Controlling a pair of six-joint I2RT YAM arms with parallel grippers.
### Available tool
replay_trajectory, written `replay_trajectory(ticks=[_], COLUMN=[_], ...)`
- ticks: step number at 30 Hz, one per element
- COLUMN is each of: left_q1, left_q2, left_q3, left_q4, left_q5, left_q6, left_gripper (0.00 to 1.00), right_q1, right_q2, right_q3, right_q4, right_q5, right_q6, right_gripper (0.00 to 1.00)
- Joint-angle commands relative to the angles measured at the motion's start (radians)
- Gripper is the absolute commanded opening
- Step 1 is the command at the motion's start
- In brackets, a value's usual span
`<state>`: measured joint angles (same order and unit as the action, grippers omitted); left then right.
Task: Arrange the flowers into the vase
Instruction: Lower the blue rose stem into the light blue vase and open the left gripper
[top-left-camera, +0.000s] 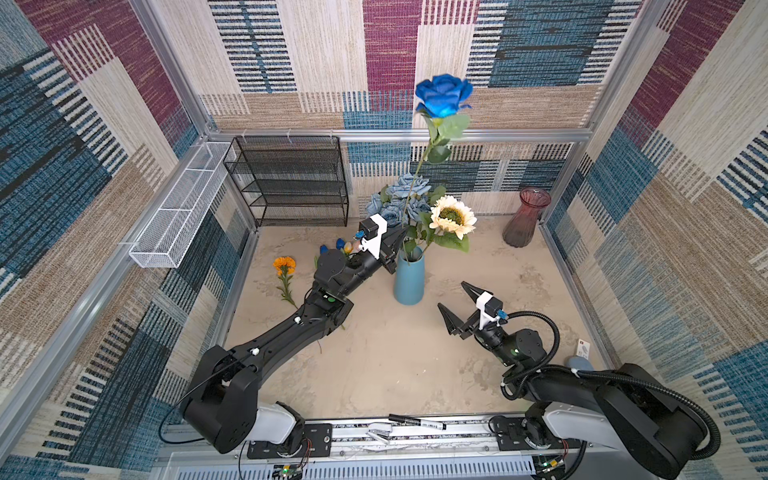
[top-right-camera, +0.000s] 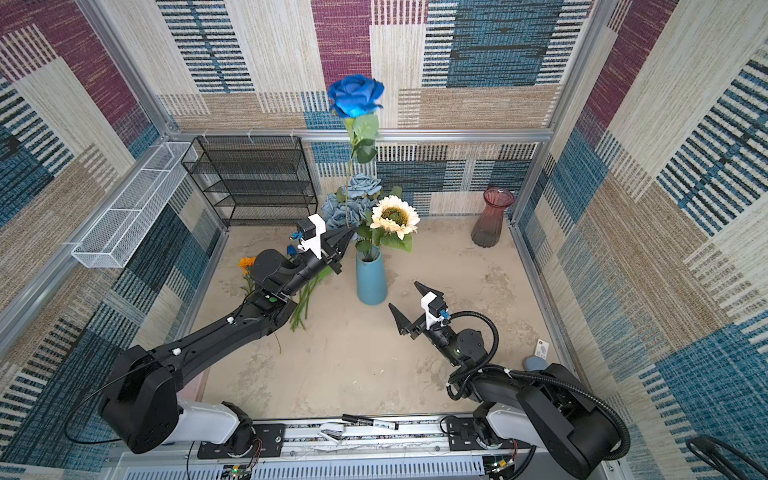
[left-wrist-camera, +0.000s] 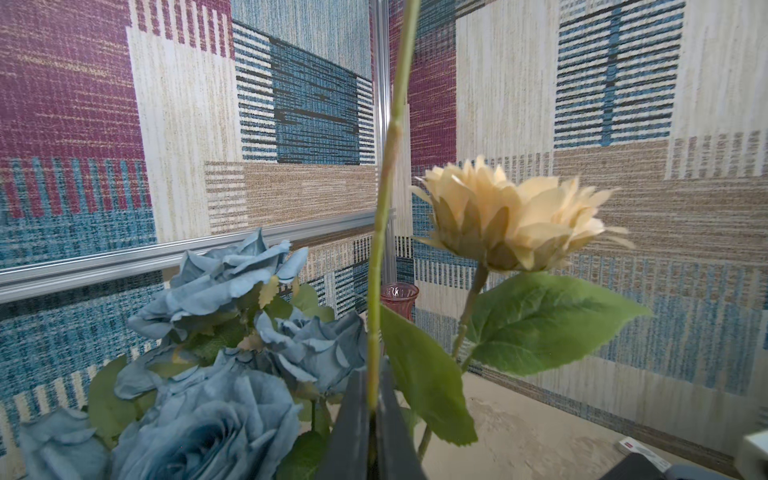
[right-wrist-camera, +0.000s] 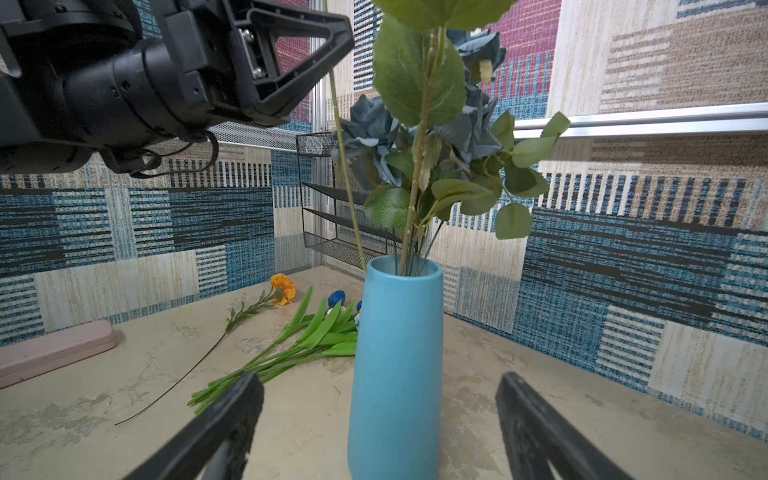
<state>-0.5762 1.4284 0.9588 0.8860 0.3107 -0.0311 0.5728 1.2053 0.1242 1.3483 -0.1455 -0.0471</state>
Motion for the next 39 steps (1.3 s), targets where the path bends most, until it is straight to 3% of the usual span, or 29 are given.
replay_trajectory(ticks=[1, 15, 30, 39], left_q1=[-0.001, -0.001, -0.002, -0.002], left_q2=[0.031, 0.106, 0.138, 0.07], left_q3=[0.021, 0.088, 0.15, 0.07], left_q4=[0.092, 0.15, -0.001, -0.09], left_q5=[-0.037, 0.0, 0.06, 0.033], left_q6=[0.031, -0.029, -0.036, -0.053], left_gripper=[0.0, 0.0, 0.0, 0.0], right_q1=[0.001, 0.001, 0.001, 0.001], right_q2=[0.006, 0.019, 0.032, 0.041], right_q3=[0.005, 0.009, 0.02, 0.023], right_q4=[0.033, 0.034, 0.023, 0.025], right_q5=[0.014, 0.012, 0.015, 0.006], right_q6=[0.001, 0.003, 0.003, 0.01], right_gripper=[0.91, 0.91, 0.92, 0.92])
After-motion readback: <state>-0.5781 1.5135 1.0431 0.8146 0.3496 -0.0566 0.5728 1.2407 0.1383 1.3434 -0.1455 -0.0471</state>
